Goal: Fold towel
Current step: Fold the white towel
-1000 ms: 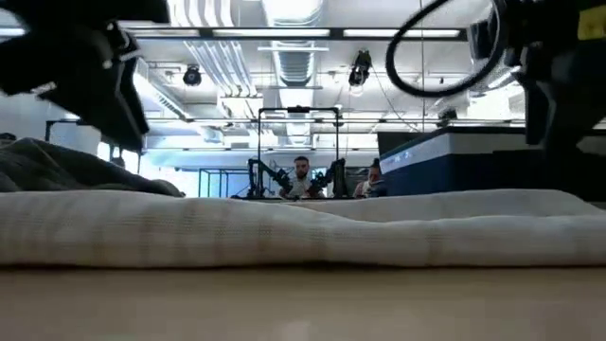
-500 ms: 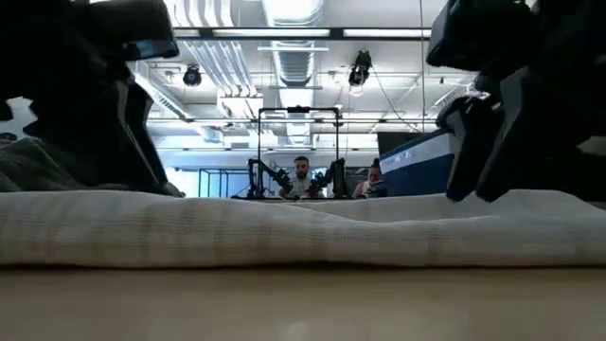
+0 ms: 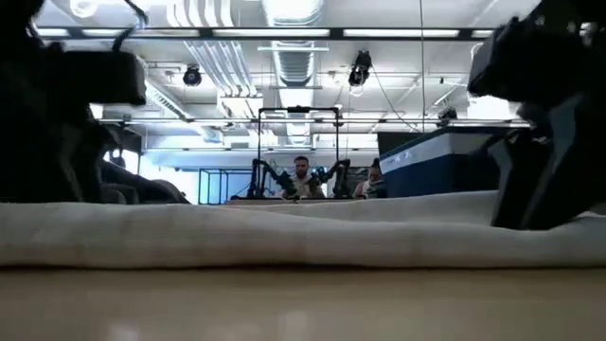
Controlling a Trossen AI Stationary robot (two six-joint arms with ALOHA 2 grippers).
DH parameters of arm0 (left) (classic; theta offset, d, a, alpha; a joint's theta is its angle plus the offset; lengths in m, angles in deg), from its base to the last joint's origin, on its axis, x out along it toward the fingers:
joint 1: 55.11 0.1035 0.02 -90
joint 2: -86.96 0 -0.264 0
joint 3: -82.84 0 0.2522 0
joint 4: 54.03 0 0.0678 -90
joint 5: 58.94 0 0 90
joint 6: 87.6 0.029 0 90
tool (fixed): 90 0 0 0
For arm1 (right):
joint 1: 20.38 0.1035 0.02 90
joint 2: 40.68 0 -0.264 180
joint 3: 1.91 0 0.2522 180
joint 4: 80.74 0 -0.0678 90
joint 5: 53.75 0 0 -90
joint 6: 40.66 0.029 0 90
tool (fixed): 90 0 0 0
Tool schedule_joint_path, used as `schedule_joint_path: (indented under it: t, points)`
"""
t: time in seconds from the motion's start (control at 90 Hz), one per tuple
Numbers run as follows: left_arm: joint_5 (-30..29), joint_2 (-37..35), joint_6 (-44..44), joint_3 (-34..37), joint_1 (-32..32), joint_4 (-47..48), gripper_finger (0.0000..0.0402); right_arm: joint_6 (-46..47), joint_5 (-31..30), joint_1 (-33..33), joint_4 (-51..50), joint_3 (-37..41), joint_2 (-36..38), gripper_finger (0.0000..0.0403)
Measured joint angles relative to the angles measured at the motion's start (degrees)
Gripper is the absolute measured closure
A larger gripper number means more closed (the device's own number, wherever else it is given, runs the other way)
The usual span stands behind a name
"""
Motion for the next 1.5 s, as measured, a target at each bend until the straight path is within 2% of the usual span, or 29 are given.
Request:
schedule_joint_path:
  t: [0.111, 0.233, 0.3, 0.367, 0.511, 0.578, 0.733, 0.978, 1.133, 1.233, 1.367, 1.5]
  points:
    - [-4.70, -3.78, 0.81, -2.36, -0.24, -4.16, 0.0237, -2.72, -1.04, -0.27, 1.33, -2.47, 1.60, 0.0251]
    - [-6.88, -3.57, 7.12, -1.72, -0.41, -16.84, 0.0232, -6.21, -5.43, -0.30, 7.97, -3.24, 0.74, 0.0246]
    - [-6.36, -1.35, 9.85, -1.38, -0.48, -22.23, 0.0232, -8.68, -6.56, -0.31, 13.48, -3.25, -1.17, 0.0242]
    - [-6.20, 1.91, 10.80, -0.98, -0.47, -23.32, 0.0236, -10.01, -6.62, -0.39, 16.96, -3.25, -4.01, 0.0239]
    - [-6.01, 8.55, 10.75, -0.99, -0.48, -24.28, 0.0250, -9.29, -6.19, -0.39, 19.12, -3.16, -9.42, 0.0242]
    - [-3.78, 10.78, 10.11, -0.99, -0.50, -23.95, 0.0257, -8.23, -5.97, -0.15, 18.72, -3.12, -11.19, 0.0248]
    - [0.78, 11.46, 6.78, -1.10, -0.95, -22.81, 0.0274, -4.69, -3.23, 1.18, 11.87, -3.22, -10.68, 0.0265]
    - [0.86, 10.86, 5.39, -1.12, -2.26, -20.51, 0.0288, 0.62, -3.98, 4.52, -3.28, -3.34, -6.79, 0.0287]
    - [0.86, 10.76, 5.00, -1.12, -2.38, -19.90, 0.0288, 3.68, -2.90, 5.90, -8.57, -3.05, -2.88, 0.0293]
    - [1.65, 10.34, 4.77, -1.30, -2.38, -19.18, 0.0288, 4.38, -2.56, 5.96, -8.59, -3.84, 0.61, 0.0291]
    - [2.00, 8.00, 4.65, -2.02, -2.43, -18.66, 0.0288, 0.96, -3.03, 5.86, -8.06, -5.19, 5.56, 0.0280]
    - [1.81, 6.24, 2.63, -2.04, -3.35, -15.11, 0.0288, 0.00, -7.16, 5.75, -14.30, -5.11, 9.71, 0.0261]
